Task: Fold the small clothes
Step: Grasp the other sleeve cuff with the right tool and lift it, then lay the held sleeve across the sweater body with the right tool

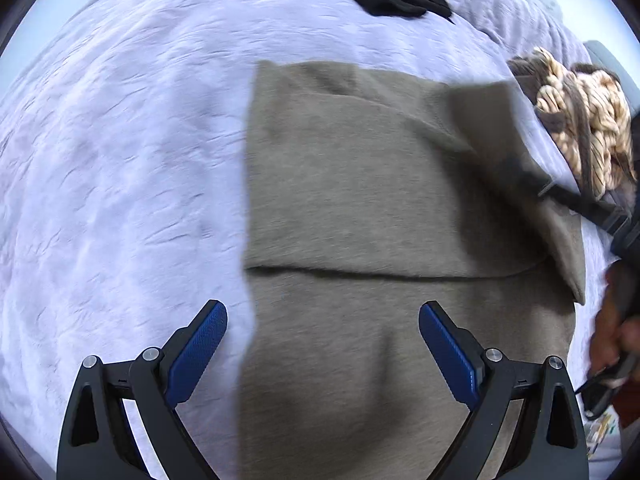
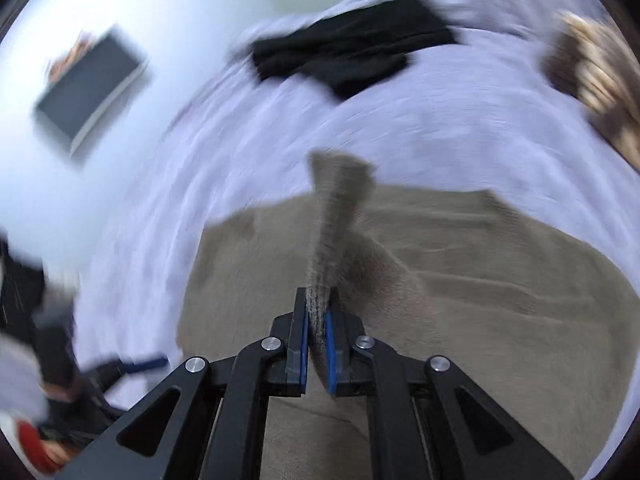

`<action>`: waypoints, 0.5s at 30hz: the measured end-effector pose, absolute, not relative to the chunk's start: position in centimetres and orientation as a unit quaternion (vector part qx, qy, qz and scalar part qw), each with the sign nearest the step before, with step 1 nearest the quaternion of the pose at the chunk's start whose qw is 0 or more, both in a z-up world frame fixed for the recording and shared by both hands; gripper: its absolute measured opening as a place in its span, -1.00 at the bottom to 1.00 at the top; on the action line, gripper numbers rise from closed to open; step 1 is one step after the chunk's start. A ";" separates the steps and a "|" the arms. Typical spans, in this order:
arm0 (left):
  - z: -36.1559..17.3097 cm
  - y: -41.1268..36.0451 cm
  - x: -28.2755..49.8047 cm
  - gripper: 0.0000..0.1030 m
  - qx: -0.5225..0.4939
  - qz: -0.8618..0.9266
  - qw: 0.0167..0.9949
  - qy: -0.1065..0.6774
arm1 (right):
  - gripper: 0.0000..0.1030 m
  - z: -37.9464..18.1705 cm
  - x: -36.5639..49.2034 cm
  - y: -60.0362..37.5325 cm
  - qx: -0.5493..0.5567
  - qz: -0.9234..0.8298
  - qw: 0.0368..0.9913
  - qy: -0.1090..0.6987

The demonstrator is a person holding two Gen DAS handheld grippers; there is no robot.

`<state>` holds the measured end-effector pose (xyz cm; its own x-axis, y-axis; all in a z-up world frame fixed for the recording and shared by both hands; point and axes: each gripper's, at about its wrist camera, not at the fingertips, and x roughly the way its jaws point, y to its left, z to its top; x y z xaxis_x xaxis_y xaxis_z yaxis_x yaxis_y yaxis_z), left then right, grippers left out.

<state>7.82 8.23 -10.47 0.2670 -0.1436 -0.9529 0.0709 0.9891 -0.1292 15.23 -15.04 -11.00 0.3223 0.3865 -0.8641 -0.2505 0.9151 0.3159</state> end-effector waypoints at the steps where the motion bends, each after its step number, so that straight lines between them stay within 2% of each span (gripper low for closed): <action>1: -10.4 8.9 7.6 0.89 -0.032 -0.064 0.796 0.601 | -0.78 -12.0 14.7 -14.0 0.031 0.202 0.799 0.565; 2: -10.4 9.3 7.5 0.89 -0.033 -0.063 0.796 0.601 | -0.71 -13.3 14.2 -12.4 -0.009 0.206 0.784 0.586; 3: -10.3 9.7 7.4 0.89 -0.034 -0.063 0.796 0.601 | -0.48 -13.7 13.6 -11.9 -0.029 0.206 0.777 0.594; 4: -10.2 10.0 7.4 0.89 -0.038 -0.066 0.796 0.601 | -0.12 -14.1 12.8 -11.4 -0.043 0.208 0.776 0.594; 6: -10.1 10.6 7.5 0.89 -0.053 -0.080 0.794 0.601 | 0.20 -13.8 11.7 -11.9 -0.023 0.206 0.779 0.592; 11: -10.0 8.5 10.4 0.89 -0.089 -0.133 0.781 0.603 | 0.20 -13.2 9.6 -20.0 0.132 0.130 0.775 0.604; 15: -11.0 4.6 13.9 0.89 -0.085 -0.168 0.770 0.609 | 0.20 -12.5 5.4 -29.4 0.277 0.031 0.768 0.577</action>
